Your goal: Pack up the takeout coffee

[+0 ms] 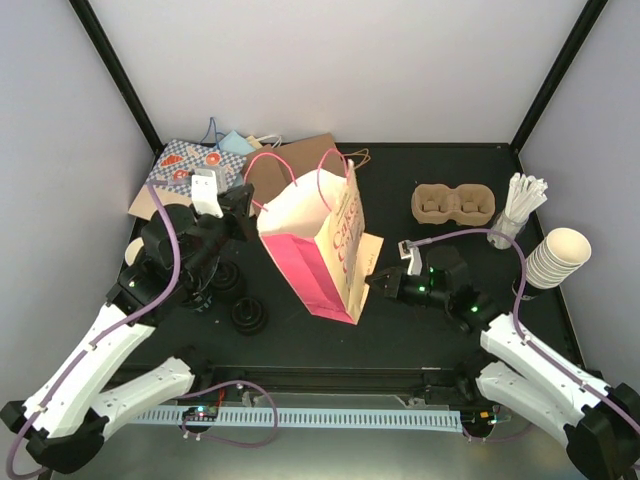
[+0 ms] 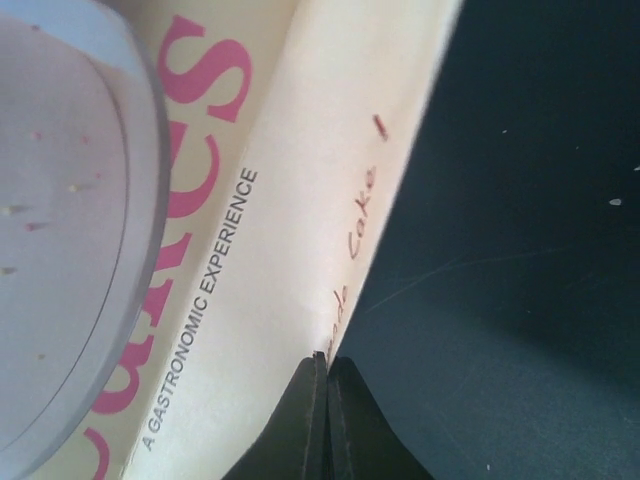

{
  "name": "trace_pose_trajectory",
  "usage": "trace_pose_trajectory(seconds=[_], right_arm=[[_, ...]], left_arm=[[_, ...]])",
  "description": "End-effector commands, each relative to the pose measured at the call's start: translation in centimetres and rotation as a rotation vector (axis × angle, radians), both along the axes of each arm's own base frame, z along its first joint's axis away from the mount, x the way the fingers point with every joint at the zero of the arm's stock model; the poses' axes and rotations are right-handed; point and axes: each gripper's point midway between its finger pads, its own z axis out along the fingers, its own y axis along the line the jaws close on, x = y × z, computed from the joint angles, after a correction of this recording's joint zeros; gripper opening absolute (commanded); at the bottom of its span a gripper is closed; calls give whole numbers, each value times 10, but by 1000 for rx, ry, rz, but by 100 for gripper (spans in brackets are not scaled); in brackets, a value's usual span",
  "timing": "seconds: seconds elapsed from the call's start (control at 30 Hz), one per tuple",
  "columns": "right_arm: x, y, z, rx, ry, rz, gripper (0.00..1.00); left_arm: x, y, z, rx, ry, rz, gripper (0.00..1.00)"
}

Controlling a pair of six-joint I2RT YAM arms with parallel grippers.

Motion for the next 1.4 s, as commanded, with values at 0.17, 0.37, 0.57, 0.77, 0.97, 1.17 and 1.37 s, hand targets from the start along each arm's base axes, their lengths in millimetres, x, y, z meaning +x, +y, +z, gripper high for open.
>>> trace_pose_trajectory(seconds=[0.17,0.37,0.57,0.77,0.97,1.17,1.37], right_arm=[[-4,-14,-30,-107,-4,-21,8],[-1,-13,-25,-133,-38,-2,14],[1,-18,-17,-200,-91,12,47],[6,-25,0,-260,-169,9,55],[12,-37,29,-371,-250,8,58],[21,-58,73,-488,-361,-47,62],[27,-75,110,-558,-444,-111,71]], left_arm=[[-31,-42,46,-95,-194,-335,2],[-43,-71,40,-106,-177,-520,2],[-44,-72,37,-90,-181,-531,2],[-47,-77,34,-72,-170,-564,2],[-47,-75,30,-33,-157,-557,2],[-47,-78,25,-25,-133,-571,2],[-49,-82,17,-60,-112,-601,2]])
